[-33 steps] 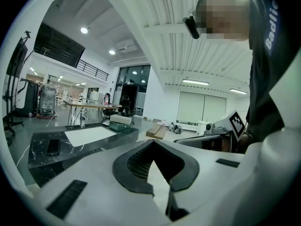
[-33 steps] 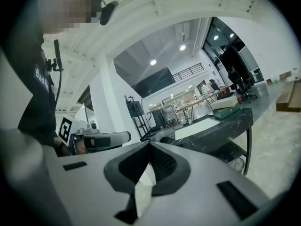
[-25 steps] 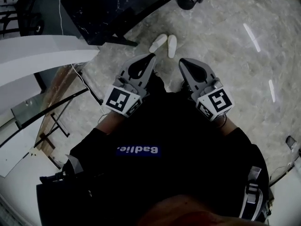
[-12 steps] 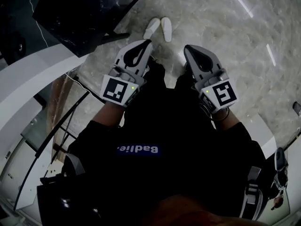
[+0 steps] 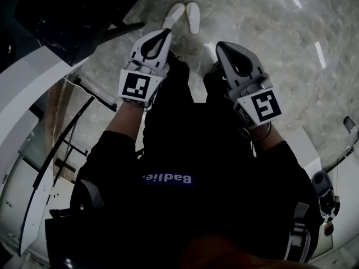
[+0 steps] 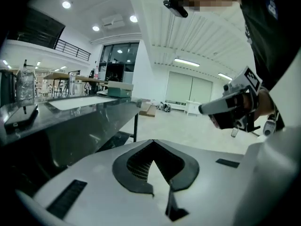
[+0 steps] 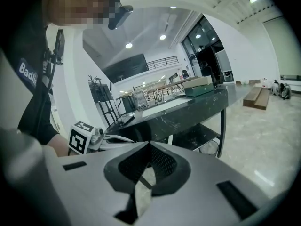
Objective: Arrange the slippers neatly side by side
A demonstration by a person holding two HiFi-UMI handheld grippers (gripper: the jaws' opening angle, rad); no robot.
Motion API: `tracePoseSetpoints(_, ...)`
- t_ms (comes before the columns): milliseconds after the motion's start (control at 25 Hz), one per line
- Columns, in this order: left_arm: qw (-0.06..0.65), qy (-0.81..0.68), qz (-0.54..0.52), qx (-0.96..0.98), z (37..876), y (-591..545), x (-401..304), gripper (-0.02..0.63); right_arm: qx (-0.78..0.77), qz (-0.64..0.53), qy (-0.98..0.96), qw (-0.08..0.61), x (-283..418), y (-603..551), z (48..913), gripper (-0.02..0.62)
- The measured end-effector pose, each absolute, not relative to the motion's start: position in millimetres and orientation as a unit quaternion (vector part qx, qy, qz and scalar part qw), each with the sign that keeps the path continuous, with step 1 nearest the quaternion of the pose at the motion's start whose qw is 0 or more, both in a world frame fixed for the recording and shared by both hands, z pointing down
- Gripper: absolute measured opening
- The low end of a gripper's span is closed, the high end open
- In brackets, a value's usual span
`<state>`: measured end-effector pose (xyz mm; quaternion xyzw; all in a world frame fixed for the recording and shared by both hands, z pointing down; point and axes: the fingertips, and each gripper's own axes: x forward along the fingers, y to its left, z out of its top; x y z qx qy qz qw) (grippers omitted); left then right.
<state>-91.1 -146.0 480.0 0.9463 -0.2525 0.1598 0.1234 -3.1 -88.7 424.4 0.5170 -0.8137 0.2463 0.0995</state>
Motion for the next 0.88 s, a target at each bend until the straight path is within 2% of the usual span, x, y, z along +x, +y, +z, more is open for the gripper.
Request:
tracePoseSetpoints(360, 0.092, -0.281, 0.303, 0.906, 644.0, -146.5, -86.1, -0.004, 0.484, 0.286, -0.82, 0.109, 9.3, -74.7, 528.3, -0.002)
tracePoseSetpoints(560, 0.102, -0.285, 0.356, 0.884, 730.8, -142.4, -89.9, -0.003, 0.486, 0.28, -0.824, 0.078, 8.3, -74.0, 571.0, -0.002)
tracePoseSetpoints(880, 0.111, -0.279, 0.422, 0.856, 849.1, -153.5, -90.2, -0.003, 0.489, 0.302, -0.815, 0.068, 22.3, -65.2, 660.9, -0.002)
